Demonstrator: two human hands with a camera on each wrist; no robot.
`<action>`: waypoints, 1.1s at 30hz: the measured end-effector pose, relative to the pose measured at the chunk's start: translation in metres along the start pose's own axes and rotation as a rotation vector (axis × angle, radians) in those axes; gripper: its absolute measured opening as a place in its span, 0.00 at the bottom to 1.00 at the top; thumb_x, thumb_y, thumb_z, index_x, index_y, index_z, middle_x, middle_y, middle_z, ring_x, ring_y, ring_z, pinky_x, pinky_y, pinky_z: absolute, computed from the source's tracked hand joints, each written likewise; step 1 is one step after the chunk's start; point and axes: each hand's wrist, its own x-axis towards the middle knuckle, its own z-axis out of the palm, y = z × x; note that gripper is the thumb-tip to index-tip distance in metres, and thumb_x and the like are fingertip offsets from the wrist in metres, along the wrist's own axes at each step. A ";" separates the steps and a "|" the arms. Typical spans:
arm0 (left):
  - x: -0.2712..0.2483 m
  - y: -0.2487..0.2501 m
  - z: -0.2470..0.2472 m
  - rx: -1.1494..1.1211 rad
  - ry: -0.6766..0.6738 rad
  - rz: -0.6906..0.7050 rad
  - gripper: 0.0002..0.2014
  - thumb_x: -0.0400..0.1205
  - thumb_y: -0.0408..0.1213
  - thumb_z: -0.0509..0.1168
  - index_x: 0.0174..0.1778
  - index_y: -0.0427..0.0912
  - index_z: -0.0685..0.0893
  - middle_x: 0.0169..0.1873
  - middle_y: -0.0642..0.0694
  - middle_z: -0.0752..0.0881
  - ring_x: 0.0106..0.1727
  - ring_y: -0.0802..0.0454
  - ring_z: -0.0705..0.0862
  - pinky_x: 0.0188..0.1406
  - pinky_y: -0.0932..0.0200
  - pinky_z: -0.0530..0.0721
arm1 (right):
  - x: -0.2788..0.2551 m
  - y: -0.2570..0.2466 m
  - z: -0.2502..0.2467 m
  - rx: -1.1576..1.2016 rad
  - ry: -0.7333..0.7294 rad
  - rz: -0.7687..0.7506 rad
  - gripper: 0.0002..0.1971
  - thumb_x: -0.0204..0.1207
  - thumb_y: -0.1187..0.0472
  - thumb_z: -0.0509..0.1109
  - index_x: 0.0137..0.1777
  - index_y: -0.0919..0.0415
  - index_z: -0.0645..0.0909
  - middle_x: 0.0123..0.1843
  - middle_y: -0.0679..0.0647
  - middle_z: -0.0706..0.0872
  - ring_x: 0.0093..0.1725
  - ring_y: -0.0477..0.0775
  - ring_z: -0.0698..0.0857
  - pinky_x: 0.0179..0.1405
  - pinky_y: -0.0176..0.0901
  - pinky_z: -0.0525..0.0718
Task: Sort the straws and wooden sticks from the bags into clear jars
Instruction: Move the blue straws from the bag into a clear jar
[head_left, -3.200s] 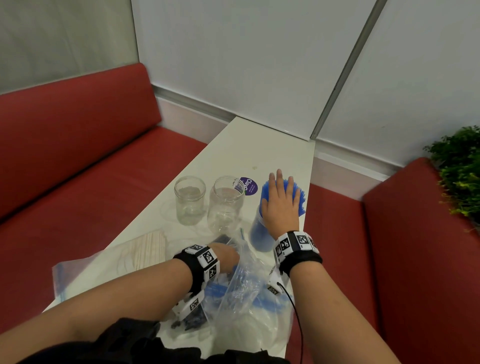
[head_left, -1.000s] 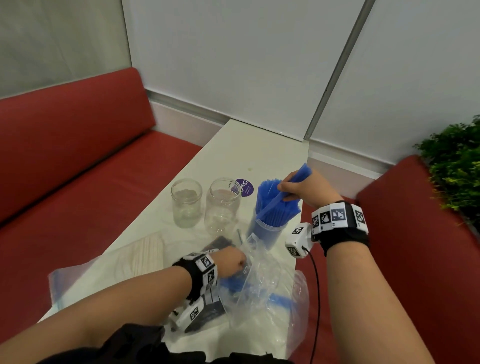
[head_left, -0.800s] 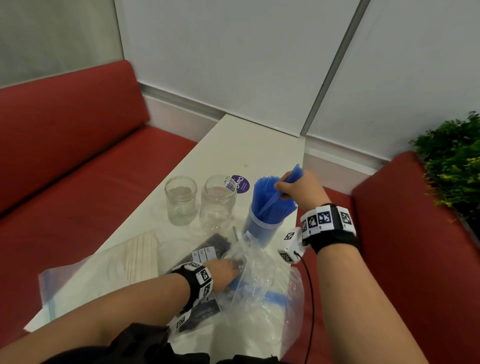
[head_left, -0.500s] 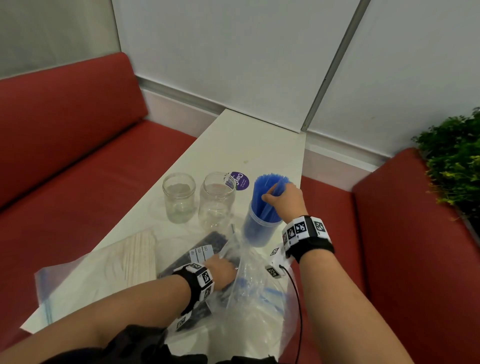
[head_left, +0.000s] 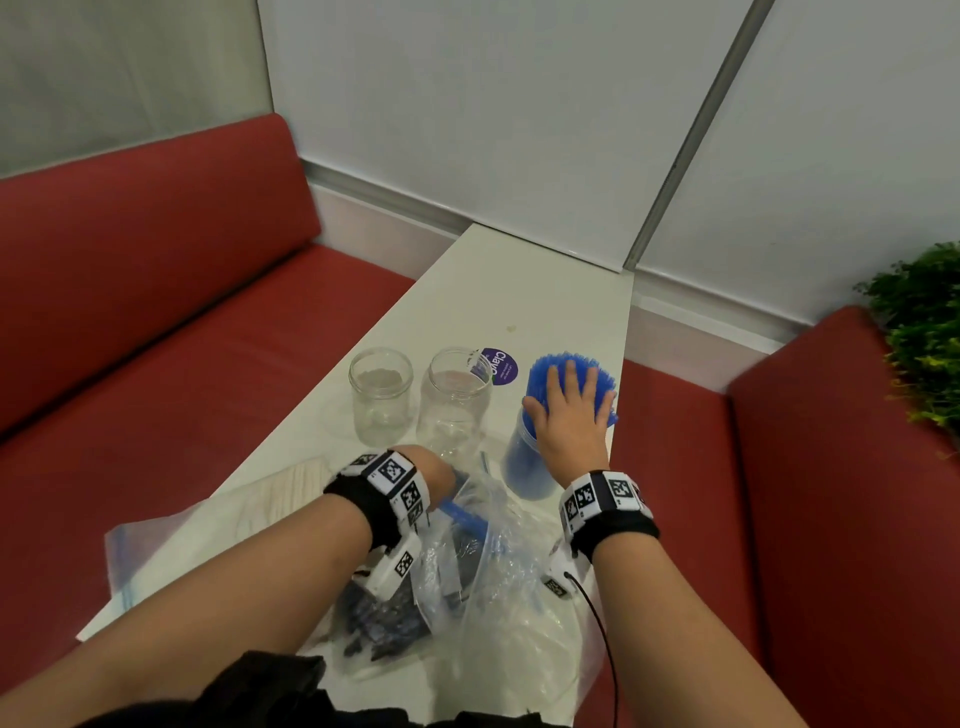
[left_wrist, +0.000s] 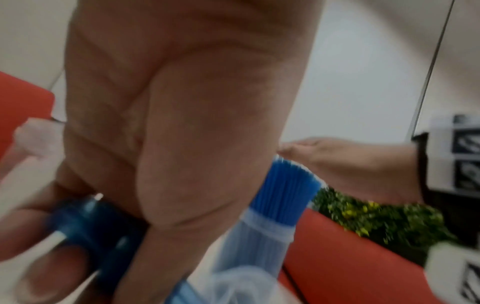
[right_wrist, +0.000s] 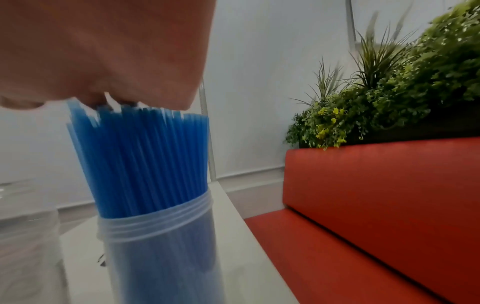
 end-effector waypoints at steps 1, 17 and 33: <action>-0.009 -0.003 -0.010 0.038 -0.016 0.016 0.17 0.88 0.40 0.56 0.66 0.35 0.82 0.64 0.39 0.84 0.65 0.40 0.83 0.61 0.50 0.80 | -0.003 -0.004 -0.003 0.071 0.115 -0.040 0.29 0.91 0.47 0.52 0.89 0.55 0.55 0.91 0.56 0.50 0.90 0.63 0.41 0.86 0.67 0.36; -0.127 -0.025 -0.158 -0.270 0.668 0.257 0.16 0.80 0.58 0.67 0.40 0.49 0.89 0.28 0.53 0.87 0.31 0.57 0.84 0.31 0.60 0.77 | -0.041 -0.101 -0.028 1.222 -0.221 -0.204 0.21 0.82 0.52 0.73 0.37 0.72 0.80 0.24 0.54 0.78 0.24 0.50 0.77 0.27 0.34 0.76; -0.025 -0.002 -0.053 -1.994 -0.058 0.345 0.35 0.85 0.63 0.55 0.43 0.31 0.90 0.42 0.35 0.90 0.45 0.39 0.91 0.45 0.49 0.91 | -0.020 -0.070 -0.120 1.683 0.122 -0.178 0.24 0.78 0.44 0.76 0.28 0.56 0.73 0.22 0.52 0.67 0.20 0.51 0.64 0.29 0.46 0.78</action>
